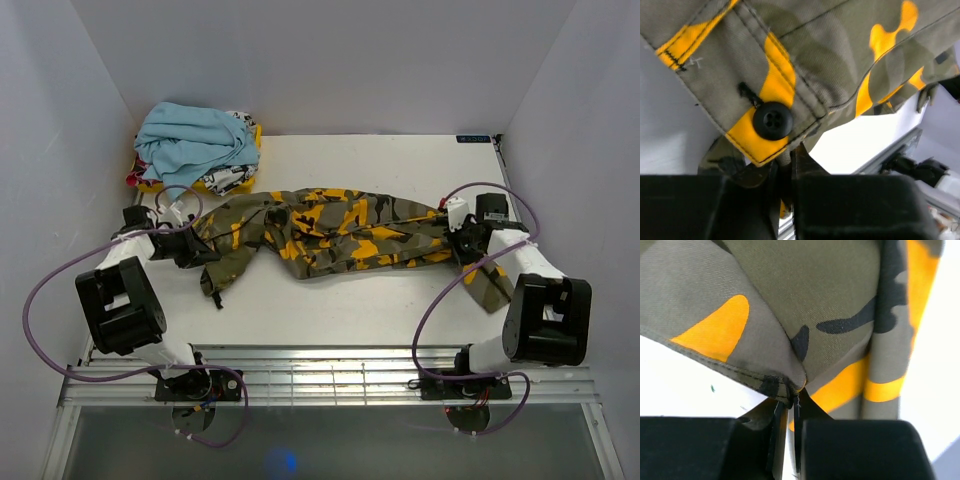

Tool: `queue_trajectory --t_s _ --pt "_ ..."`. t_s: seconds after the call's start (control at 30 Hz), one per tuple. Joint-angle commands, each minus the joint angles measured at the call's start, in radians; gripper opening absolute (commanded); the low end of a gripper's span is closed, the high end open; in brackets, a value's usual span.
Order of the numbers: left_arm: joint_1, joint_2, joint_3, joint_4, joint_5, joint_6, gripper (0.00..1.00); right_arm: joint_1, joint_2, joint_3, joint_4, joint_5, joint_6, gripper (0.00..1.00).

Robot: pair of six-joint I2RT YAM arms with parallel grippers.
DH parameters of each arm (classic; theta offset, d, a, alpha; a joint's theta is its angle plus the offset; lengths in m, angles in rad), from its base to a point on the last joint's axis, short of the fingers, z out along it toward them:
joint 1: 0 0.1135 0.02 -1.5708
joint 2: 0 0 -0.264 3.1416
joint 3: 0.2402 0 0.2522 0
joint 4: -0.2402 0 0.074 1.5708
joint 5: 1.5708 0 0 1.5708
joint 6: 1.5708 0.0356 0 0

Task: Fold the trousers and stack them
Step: Flatten the trousers out

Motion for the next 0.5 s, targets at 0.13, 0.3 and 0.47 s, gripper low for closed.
queue_trajectory --t_s 0.13,0.3,0.47 --pt "0.086 -0.014 0.246 -0.153 -0.095 0.18 0.0 -0.126 -0.162 0.156 -0.17 0.038 -0.39 0.08" --pt "0.133 0.012 0.392 -0.361 -0.086 0.356 0.0 -0.213 -0.139 0.279 -0.271 0.023 -0.559 0.08" --pt "0.131 0.058 0.432 -0.369 -0.132 0.354 0.0 -0.213 -0.009 0.395 -0.351 -0.003 -0.601 0.08"
